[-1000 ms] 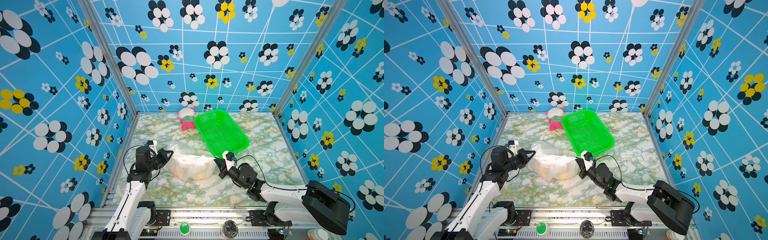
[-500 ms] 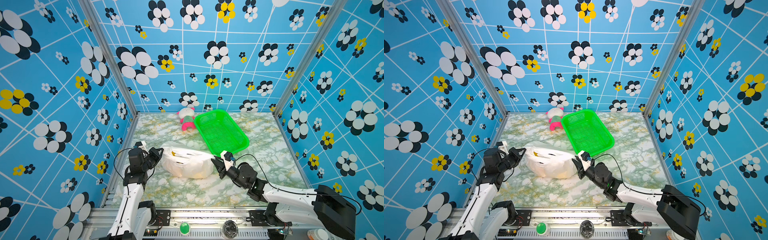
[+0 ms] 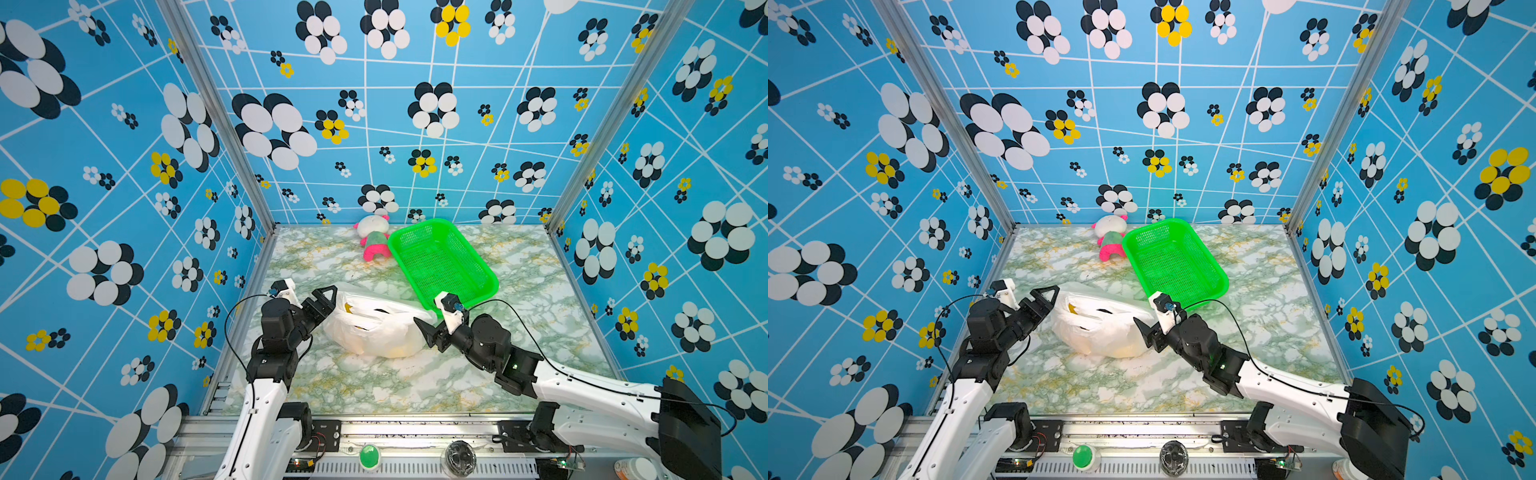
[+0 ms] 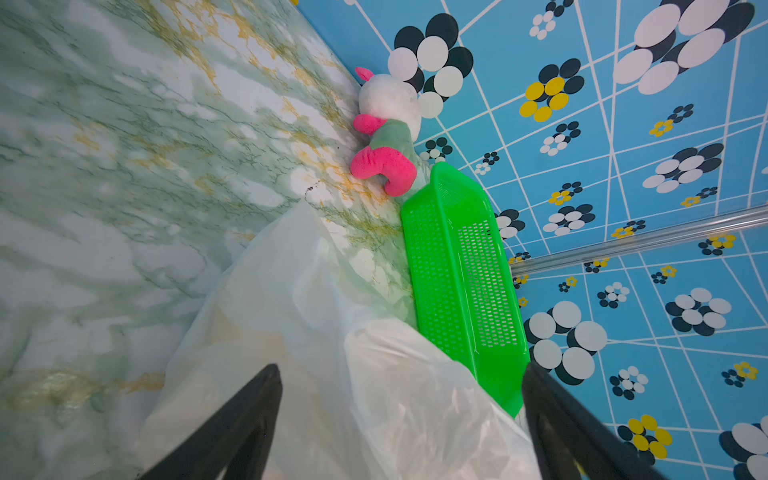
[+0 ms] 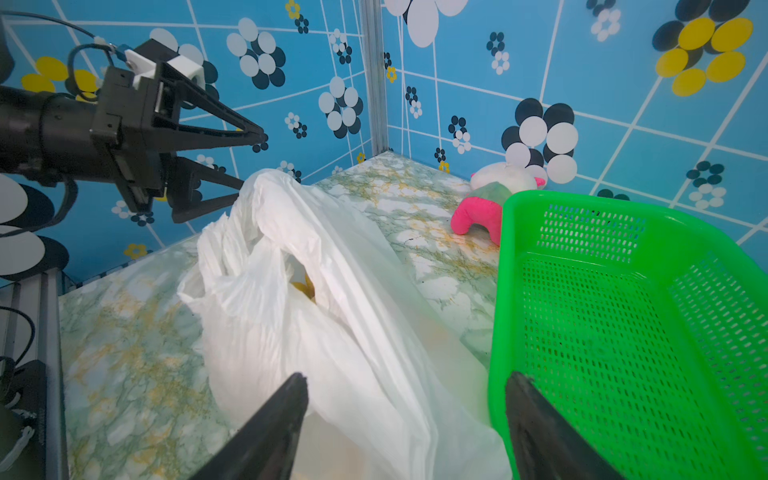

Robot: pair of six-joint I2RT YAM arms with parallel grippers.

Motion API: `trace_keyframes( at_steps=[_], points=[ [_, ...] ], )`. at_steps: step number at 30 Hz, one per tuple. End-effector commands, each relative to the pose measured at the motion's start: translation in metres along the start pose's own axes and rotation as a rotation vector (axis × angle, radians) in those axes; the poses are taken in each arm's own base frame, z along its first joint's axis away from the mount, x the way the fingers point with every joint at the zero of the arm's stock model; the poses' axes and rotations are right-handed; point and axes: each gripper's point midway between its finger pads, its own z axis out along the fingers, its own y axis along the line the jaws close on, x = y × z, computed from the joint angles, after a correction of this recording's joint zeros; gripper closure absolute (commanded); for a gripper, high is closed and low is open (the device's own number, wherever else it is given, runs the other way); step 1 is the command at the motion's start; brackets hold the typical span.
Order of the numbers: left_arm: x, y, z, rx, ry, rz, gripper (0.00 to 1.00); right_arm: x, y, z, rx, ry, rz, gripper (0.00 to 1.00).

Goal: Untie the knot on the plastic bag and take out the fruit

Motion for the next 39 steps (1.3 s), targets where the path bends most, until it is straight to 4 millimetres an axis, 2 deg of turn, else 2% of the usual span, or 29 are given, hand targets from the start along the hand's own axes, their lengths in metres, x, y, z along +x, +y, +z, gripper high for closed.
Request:
trace_keyframes(
  at_steps=[1, 4, 10, 12, 14, 16, 18, 21, 24, 33, 39],
  points=[
    [0.003, 0.008, -0.011, -0.093, -0.032, 0.021, 0.01, 0.026, -0.002, 0.010, 0.044, 0.154, -0.027, 0.23],
    [0.015, 0.016, -0.014, -0.104, -0.048, -0.045, 0.01, 0.036, 0.005, 0.024, 0.026, 0.198, -0.041, 0.23],
    [0.059, 0.007, -0.002, 0.023, 0.015, -0.149, 0.01, 0.046, 0.019, 0.044, -0.011, 0.245, -0.057, 0.30],
    [0.071, 0.006, 0.002, 0.004, 0.026, -0.116, 0.02, 0.047, 0.020, 0.047, -0.009, 0.245, -0.055, 0.37],
    [0.079, -0.002, 0.005, 0.017, 0.043, -0.080, 0.06, 0.048, 0.020, 0.048, -0.010, 0.243, -0.050, 0.48],
    [0.083, -0.014, 0.008, 0.053, 0.057, -0.060, 0.21, 0.047, 0.022, 0.048, -0.018, 0.240, -0.044, 0.64],
    [0.080, -0.020, 0.006, 0.061, 0.057, -0.034, 0.41, 0.044, 0.025, 0.046, -0.031, 0.230, -0.040, 0.79],
    [0.069, -0.021, -0.001, 0.030, 0.021, 0.019, 0.74, 0.041, 0.023, 0.043, -0.026, 0.214, -0.037, 0.91],
    [0.056, -0.021, -0.010, 0.005, -0.026, 0.055, 0.88, 0.037, 0.009, 0.037, 0.046, 0.187, -0.026, 0.99],
    [0.029, -0.012, -0.027, -0.036, -0.122, 0.063, 0.93, 0.024, -0.039, 0.002, 0.275, 0.059, 0.043, 1.00],
    [0.013, 0.003, -0.029, -0.074, -0.148, 0.017, 0.90, 0.025, -0.067, -0.016, 0.366, 0.015, 0.145, 1.00]
  ],
)
